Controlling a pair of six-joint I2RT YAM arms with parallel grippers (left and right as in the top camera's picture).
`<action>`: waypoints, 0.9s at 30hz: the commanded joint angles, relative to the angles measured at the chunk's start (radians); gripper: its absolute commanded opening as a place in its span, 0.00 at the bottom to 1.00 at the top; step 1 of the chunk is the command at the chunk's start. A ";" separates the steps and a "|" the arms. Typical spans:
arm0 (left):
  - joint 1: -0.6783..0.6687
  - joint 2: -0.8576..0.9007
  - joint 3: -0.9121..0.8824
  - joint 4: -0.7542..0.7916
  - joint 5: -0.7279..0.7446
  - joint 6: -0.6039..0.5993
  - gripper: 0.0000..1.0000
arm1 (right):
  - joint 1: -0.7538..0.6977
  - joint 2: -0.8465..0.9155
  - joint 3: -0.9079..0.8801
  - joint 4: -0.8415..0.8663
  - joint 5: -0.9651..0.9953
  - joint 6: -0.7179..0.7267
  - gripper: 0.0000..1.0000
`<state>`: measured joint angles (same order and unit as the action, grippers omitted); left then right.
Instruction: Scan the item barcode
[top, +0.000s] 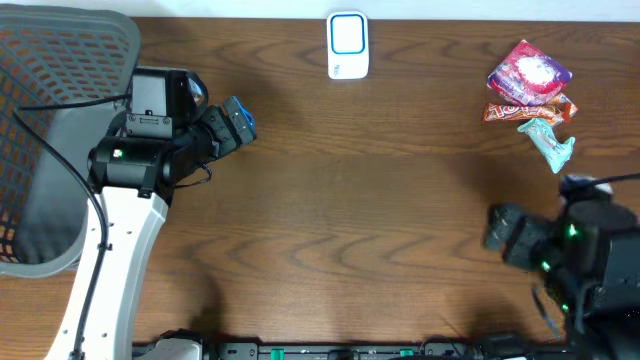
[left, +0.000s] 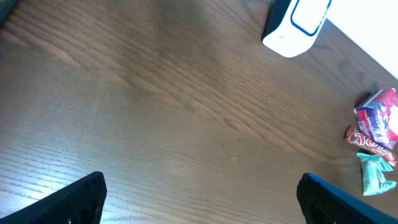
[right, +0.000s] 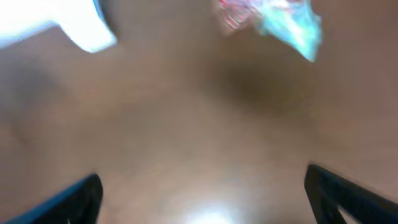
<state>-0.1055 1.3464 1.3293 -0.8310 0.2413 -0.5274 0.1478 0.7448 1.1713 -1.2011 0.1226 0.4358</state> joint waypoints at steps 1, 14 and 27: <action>0.004 -0.004 0.002 0.001 0.002 -0.002 0.98 | 0.001 -0.143 -0.229 0.233 -0.157 -0.280 0.99; 0.004 -0.004 0.002 0.001 0.002 -0.002 0.98 | -0.132 -0.601 -0.960 0.998 -0.215 -0.389 0.99; 0.004 -0.004 0.002 0.001 0.002 -0.002 0.98 | -0.161 -0.740 -1.166 1.170 -0.188 -0.377 0.99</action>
<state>-0.1055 1.3464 1.3293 -0.8295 0.2413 -0.5274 0.0040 0.0166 0.0208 -0.0151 -0.0853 0.0490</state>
